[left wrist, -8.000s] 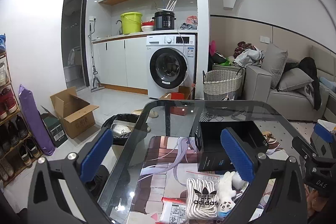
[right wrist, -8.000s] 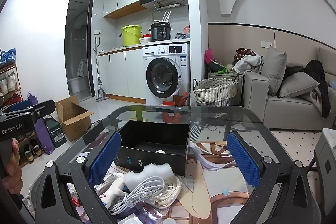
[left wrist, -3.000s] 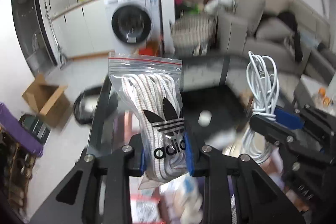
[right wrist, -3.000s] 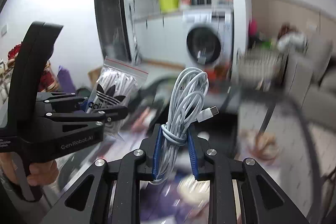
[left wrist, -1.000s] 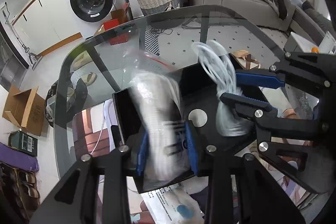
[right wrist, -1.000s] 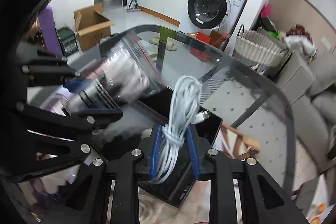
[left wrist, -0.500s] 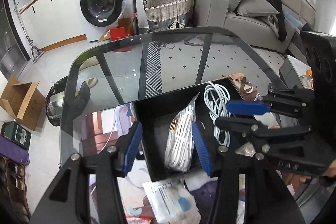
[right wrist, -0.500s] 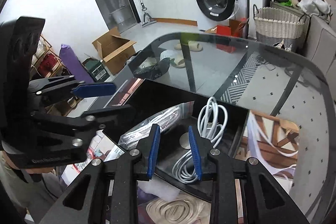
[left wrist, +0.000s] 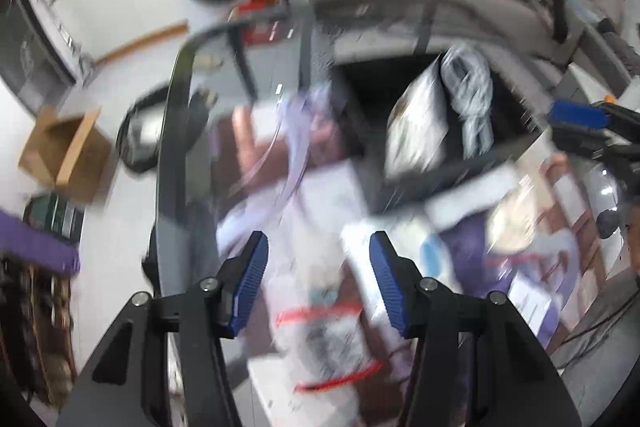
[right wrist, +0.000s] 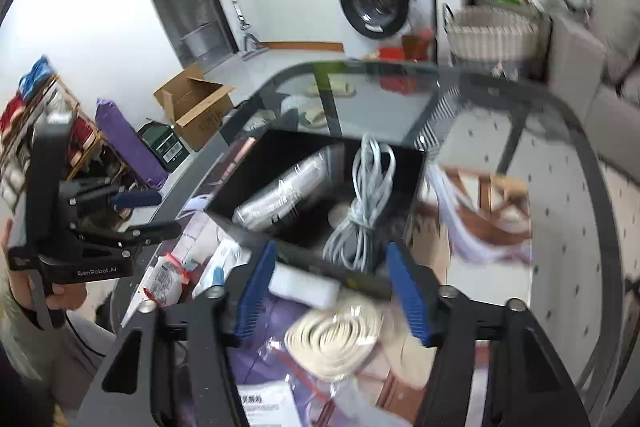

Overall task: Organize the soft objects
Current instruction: 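Open both tools to release the items into the black box, then grasp the red-white medicine packet with left tool while right tool grasps cream rope bag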

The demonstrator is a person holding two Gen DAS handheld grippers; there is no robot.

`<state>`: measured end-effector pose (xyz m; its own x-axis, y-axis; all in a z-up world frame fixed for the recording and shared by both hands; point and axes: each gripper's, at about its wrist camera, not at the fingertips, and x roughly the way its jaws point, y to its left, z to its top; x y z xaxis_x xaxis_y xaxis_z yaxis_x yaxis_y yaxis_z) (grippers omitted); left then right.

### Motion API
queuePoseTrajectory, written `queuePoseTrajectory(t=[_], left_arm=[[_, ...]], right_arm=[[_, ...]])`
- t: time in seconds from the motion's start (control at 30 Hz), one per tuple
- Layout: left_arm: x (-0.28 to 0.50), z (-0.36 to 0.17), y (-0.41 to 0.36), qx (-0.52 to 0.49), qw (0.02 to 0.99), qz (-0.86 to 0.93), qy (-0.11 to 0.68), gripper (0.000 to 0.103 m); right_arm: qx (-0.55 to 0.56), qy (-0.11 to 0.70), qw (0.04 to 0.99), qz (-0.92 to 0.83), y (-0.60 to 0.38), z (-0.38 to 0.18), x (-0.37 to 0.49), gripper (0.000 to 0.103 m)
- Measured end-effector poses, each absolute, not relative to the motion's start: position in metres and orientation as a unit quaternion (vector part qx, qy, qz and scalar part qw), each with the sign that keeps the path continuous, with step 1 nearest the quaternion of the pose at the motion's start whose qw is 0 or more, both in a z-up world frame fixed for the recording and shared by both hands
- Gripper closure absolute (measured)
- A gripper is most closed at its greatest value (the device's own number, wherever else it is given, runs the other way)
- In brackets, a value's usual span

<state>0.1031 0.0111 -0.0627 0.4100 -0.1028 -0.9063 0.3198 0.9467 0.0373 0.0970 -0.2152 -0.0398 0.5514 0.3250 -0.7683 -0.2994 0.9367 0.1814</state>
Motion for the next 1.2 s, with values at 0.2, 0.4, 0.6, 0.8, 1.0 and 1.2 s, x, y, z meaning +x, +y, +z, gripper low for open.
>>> queuePoseTrajectory(t=[0.2, 0.4, 0.6, 0.8, 1.0, 1.2], left_arm=[[0.088, -0.084, 0.015, 0.091, 0.798, -0.12, 0.583, 0.049], [0.071, -0.098, 0.004, 0.127, 0.787, -0.115, 0.593, 0.048], [0.079, -0.119, 0.009, 0.142, 0.776, -0.081, 0.61, 0.045], [0.079, -0.121, 0.017, 0.132, 0.774, -0.076, 0.614, 0.045], [0.063, -0.113, 0.02, 0.142, 0.782, -0.078, 0.601, 0.045], [0.067, -0.116, 0.018, 0.148, 0.784, -0.079, 0.597, 0.058]], right_arm=[[0.029, 0.469, 0.872, 0.14, -0.221, -0.06, 0.092, 0.024], [0.039, 0.506, 0.854, 0.115, -0.215, -0.088, 0.095, 0.024], [0.013, 0.524, 0.848, 0.081, -0.209, -0.116, 0.093, 0.024], [-0.017, 0.533, 0.841, 0.085, -0.194, -0.135, 0.091, 0.017], [-0.042, 0.528, 0.844, 0.085, -0.184, -0.14, 0.09, 0.014], [-0.058, 0.512, 0.851, 0.106, -0.174, -0.141, 0.088, 0.035]])
